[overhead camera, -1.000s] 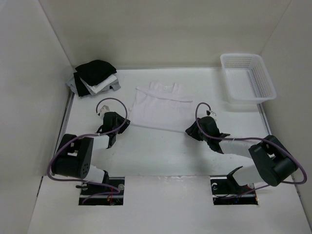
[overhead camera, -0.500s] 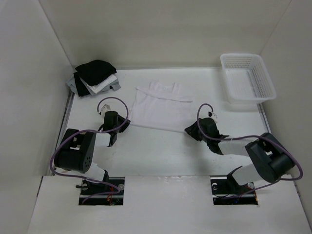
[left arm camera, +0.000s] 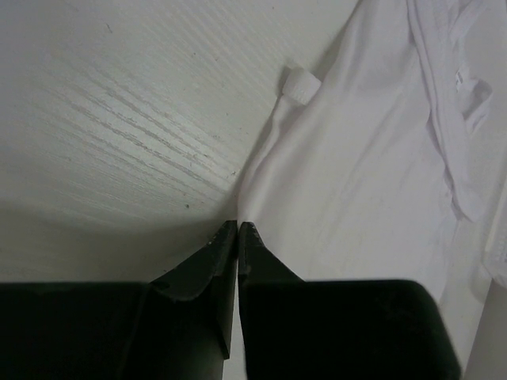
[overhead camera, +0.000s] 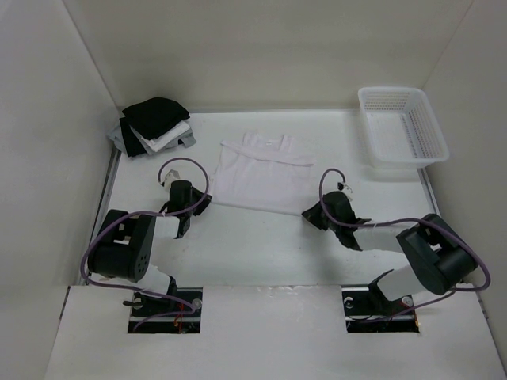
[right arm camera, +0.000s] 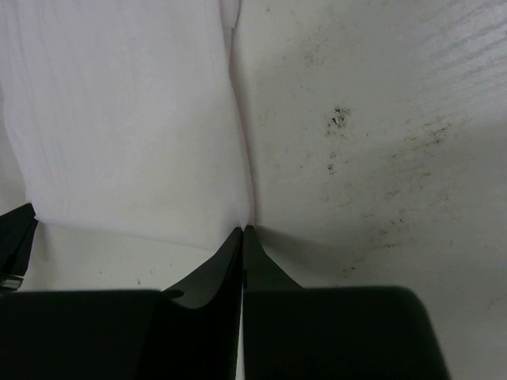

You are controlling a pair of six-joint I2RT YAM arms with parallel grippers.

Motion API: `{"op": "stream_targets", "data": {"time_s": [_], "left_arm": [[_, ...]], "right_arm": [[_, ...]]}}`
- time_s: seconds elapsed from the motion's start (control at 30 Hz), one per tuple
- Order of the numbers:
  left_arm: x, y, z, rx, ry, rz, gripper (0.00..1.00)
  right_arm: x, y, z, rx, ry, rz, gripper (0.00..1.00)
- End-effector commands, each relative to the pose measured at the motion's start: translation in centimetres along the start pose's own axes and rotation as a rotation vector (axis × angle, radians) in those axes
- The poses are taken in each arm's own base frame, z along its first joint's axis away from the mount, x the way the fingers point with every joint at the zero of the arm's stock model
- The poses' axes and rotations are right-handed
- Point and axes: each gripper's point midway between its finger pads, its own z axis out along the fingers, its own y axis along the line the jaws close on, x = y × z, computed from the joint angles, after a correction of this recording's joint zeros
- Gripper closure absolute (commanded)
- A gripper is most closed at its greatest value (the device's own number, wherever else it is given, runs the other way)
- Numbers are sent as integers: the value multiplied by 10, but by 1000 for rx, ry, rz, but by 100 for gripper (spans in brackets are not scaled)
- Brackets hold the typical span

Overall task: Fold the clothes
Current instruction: Fold the tank top

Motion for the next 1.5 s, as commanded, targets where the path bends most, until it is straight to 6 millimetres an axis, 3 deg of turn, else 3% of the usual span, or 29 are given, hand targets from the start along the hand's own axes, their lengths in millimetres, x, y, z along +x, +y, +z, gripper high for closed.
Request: {"op": "stream_targets", "data": {"time_s": [0.0, 0.07, 0.17, 0.3, 0.4, 0.47, 0.57, 0.67, 0.73, 0.83, 0.9, 1.0, 1.17, 1.3, 1.4, 1.47], "left_arm": [[-6, -17, -12, 56, -16, 6, 100], [-14, -35, -28, 117, -44, 11, 100], [-28, -64, -73, 205, -83, 25, 100], [-58, -105, -160, 330, -196, 70, 100], [-76, -127, -228, 408, -273, 98, 100], [-82, -138, -265, 461, -292, 103, 100], [-89, -148, -305, 522, -306, 91, 100], [-94, -150, -319, 537, -322, 87, 100], [-92, -148, -309, 512, -316, 99, 100], [-85, -145, -273, 447, -296, 127, 100], [-81, -145, -244, 410, -285, 141, 99], [-77, -146, -193, 355, -255, 150, 99], [-94, -144, -96, 253, -227, 115, 98], [-108, -154, -14, 194, -182, 74, 98], [-119, -165, 16, 196, -155, 50, 98], [-121, -169, 14, 212, -154, 45, 98]], "right_arm": [[-6, 19, 0, -55, -20, -25, 100], [-14, 35, -13, -103, -55, -55, 100], [-18, 63, -53, -170, -91, -123, 100], [-32, 97, -143, -257, -172, -217, 100], [-46, 112, -210, -325, -214, -236, 100], [-52, 120, -245, -370, -222, -247, 100], [-56, 135, -288, -442, -201, -260, 100], [-57, 145, -306, -457, -205, -300, 100], [-58, 146, -304, -433, -224, -327, 100], [-66, 141, -277, -346, -268, -352, 100], [-67, 144, -249, -338, -264, -367, 100], [-74, 144, -191, -348, -223, -349, 100], [-125, 124, -91, -271, -188, -259, 100], [-174, 119, -21, -181, -170, -229, 100], [-200, 118, 7, -151, -157, -214, 100], [-204, 118, 8, -149, -151, -211, 100]]}}
